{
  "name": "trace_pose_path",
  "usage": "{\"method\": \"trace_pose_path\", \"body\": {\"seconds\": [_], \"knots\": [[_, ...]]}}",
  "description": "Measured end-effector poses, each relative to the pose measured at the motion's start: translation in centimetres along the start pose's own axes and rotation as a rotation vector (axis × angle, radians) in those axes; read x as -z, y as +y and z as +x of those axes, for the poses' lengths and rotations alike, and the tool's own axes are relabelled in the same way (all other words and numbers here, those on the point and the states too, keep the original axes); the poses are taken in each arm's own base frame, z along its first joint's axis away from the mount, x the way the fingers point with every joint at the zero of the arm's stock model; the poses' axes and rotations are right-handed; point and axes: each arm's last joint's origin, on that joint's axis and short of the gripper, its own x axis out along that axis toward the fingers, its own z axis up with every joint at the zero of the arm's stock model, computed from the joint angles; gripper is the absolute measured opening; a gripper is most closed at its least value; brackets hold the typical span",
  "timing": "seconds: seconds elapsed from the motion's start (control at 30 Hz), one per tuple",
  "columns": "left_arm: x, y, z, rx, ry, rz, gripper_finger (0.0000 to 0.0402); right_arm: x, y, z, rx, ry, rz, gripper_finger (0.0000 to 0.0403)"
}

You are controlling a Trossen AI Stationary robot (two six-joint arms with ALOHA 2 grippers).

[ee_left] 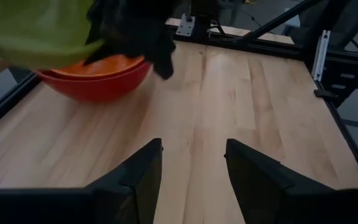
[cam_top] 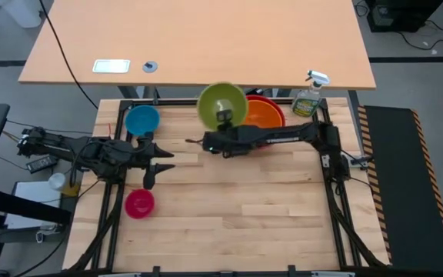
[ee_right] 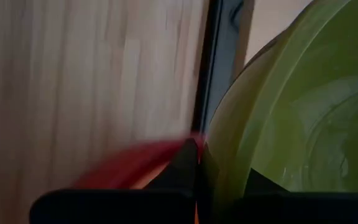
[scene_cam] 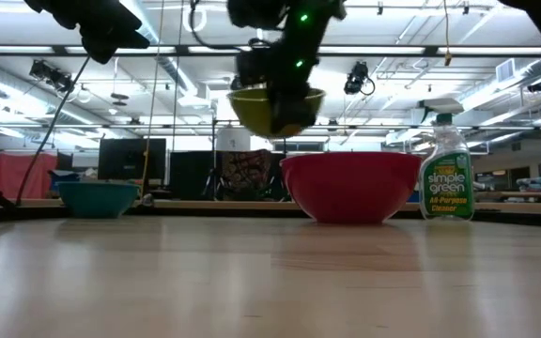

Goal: Nest bowls inside each other
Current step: Stack the light green bowl on top of the orange bowl

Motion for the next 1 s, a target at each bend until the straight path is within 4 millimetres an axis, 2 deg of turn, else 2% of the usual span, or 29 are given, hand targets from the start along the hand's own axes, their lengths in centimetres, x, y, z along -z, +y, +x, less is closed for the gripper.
{"method": "trace_pose_path", "body": {"seconds": [0.13,0.3,0.5,0.83,1.0], "knots": [[0.0,0.0,0.0,-0.008,-0.002,0.0,0.0181,2.4,-1.6,-0.2,-0.153,0.079,0.161,0.0027],[0.0,0.0,0.0,-0.007,-0.001,0.0,0.0181,4.7,-2.8,1.1,-0.319,0.18,0.267,0.0028],[0.1,0.1,0.0,-0.01,0.011,0.003,0.0181,6.2,-2.1,3.2,-0.498,0.217,0.302,0.0029],[0.1,0.1,0.0,-0.01,0.011,0.003,0.0181,6.9,-0.6,4.8,-0.58,0.227,0.329,0.0032],[0.1,0.1,0.0,-0.01,0.011,0.002,0.0181,7.4,-0.4,5.4,-0.585,0.251,0.35,0.0058]]}}
